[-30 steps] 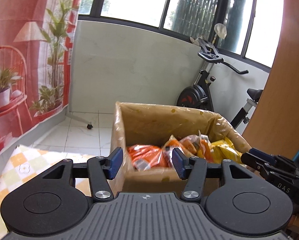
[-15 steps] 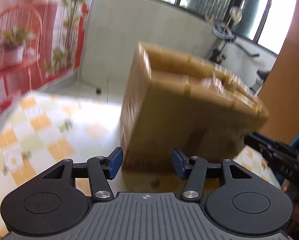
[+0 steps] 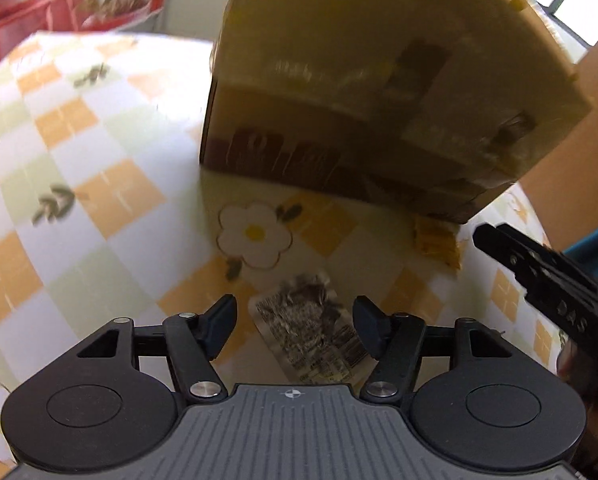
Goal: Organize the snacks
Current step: 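Move both grippers back to the table and grasp the silver snack packet with the left gripper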
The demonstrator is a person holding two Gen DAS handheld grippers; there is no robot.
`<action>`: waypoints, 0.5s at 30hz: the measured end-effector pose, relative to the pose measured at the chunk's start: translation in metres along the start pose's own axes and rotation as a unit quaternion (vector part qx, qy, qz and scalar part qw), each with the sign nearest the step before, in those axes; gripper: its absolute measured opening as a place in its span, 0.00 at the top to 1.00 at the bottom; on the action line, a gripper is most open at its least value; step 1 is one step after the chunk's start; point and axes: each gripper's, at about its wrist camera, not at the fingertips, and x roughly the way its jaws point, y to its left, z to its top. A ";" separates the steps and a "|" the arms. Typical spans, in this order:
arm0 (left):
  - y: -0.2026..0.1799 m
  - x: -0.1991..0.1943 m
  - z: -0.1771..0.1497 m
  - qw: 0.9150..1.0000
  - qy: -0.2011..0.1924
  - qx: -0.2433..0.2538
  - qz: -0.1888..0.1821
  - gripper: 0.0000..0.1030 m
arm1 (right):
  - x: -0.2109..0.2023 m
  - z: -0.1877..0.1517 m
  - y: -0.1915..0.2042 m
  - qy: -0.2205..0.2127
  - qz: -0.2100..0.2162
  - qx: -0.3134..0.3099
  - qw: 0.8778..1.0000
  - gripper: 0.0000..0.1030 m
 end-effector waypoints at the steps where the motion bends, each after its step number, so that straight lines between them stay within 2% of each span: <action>1: -0.001 0.004 -0.001 1.000 0.006 -0.008 0.002 0.35 | 0.000 -0.003 -0.001 0.003 -0.001 0.002 1.000 0.62; 3: -0.004 0.009 -0.003 1.000 0.011 -0.014 0.008 0.35 | 0.001 -0.009 -0.003 0.009 -0.001 0.003 1.000 0.62; 6: -0.013 0.010 -0.004 1.000 -0.005 -0.003 0.016 0.31 | 0.003 -0.016 -0.005 0.018 0.000 0.006 1.000 0.62; 9: -0.023 0.014 -0.009 0.999 -0.011 0.004 0.043 0.27 | 0.005 -0.024 -0.007 0.024 0.001 0.012 1.000 0.62; 15: -0.053 0.022 -0.028 0.990 -0.025 0.085 0.107 0.18 | 0.004 -0.033 -0.015 0.026 0.000 0.026 0.999 0.62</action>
